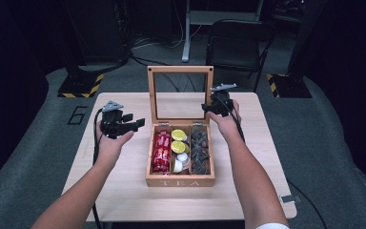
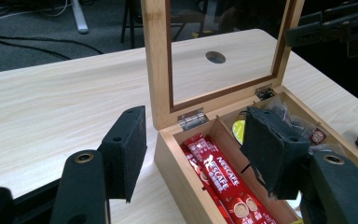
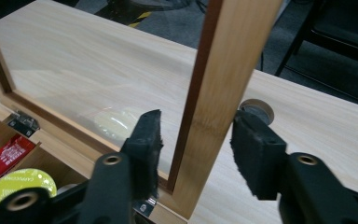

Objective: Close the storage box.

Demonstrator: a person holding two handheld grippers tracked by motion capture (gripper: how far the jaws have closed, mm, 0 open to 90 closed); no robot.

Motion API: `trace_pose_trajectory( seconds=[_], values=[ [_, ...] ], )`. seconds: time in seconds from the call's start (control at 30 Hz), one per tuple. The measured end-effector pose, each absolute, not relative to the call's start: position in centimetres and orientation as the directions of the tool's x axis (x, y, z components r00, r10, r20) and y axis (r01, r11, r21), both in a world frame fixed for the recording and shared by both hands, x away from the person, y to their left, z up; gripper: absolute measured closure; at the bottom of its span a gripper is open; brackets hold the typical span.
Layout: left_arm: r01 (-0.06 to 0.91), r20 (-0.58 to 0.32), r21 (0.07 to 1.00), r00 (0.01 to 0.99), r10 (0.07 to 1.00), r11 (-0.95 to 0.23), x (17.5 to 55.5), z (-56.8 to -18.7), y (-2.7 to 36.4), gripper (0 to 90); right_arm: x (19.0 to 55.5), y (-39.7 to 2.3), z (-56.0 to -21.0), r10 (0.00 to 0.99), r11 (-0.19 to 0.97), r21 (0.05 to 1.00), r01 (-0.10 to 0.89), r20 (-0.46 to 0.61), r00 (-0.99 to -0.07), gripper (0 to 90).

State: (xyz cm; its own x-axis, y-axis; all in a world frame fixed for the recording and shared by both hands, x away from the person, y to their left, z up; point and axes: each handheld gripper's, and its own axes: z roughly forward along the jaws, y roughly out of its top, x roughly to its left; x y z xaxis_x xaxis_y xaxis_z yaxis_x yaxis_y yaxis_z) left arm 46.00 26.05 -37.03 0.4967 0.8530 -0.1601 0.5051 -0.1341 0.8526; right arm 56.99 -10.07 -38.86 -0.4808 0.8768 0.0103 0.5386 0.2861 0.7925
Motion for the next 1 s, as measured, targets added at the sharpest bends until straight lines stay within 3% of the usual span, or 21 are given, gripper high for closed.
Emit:
trace_pose_trajectory(
  seconds=[0.13,1.0],
  values=[
    [0.503,-0.165,0.855,0.495,0.853,-0.127,46.0,-37.1,25.9,39.9,57.0,-9.8,-38.7,0.903,0.264,0.784,0.562,0.003,-0.429,62.9],
    [0.489,-0.144,0.861,0.502,0.853,-0.142,46.3,-36.3,25.4,39.9,55.0,-9.8,-38.3,0.895,0.304,0.796,0.523,-0.05,-0.444,64.4]
  ],
)
